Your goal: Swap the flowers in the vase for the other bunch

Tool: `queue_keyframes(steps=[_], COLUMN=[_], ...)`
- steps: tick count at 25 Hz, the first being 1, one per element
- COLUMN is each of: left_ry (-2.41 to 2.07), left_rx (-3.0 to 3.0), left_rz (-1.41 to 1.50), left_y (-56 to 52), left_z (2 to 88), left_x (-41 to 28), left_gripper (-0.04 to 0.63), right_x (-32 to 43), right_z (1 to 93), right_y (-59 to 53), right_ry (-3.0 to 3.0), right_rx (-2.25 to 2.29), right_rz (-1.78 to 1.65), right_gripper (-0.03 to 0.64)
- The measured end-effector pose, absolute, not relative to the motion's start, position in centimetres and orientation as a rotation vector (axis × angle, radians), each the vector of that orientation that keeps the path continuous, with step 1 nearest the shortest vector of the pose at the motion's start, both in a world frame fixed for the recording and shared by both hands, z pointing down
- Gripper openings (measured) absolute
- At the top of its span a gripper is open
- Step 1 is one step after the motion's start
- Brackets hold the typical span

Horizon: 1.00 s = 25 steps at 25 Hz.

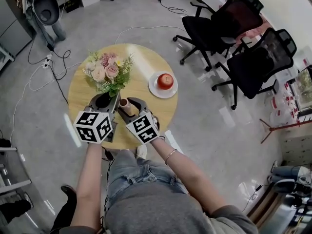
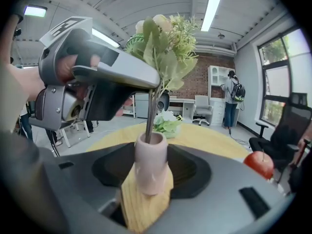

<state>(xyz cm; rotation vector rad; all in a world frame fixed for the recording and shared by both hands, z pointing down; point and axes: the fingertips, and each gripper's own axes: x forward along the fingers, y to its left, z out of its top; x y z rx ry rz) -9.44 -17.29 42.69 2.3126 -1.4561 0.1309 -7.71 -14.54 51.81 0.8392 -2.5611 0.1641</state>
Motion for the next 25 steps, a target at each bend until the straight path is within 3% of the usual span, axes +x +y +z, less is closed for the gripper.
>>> queue_keyframes(steps=[20,25], left_ry=[-1.408,-1.383], left_rx=[2.302,2.290], left_rz=[0.356,0.361], left_y=[-15.9,-15.8], left_z=[45.6,45.8], left_x=[-8.6,-8.4], left_gripper=[0.075,0.126], right_x=[-7.5,-7.6], right_z=[51.9,51.9], right_y=[-14.5,-14.5], right_ry=[-2.542,-2.547], right_rx=[0.860,0.855], right_rz=[0.173,0.182], right_gripper=[0.221,0.221])
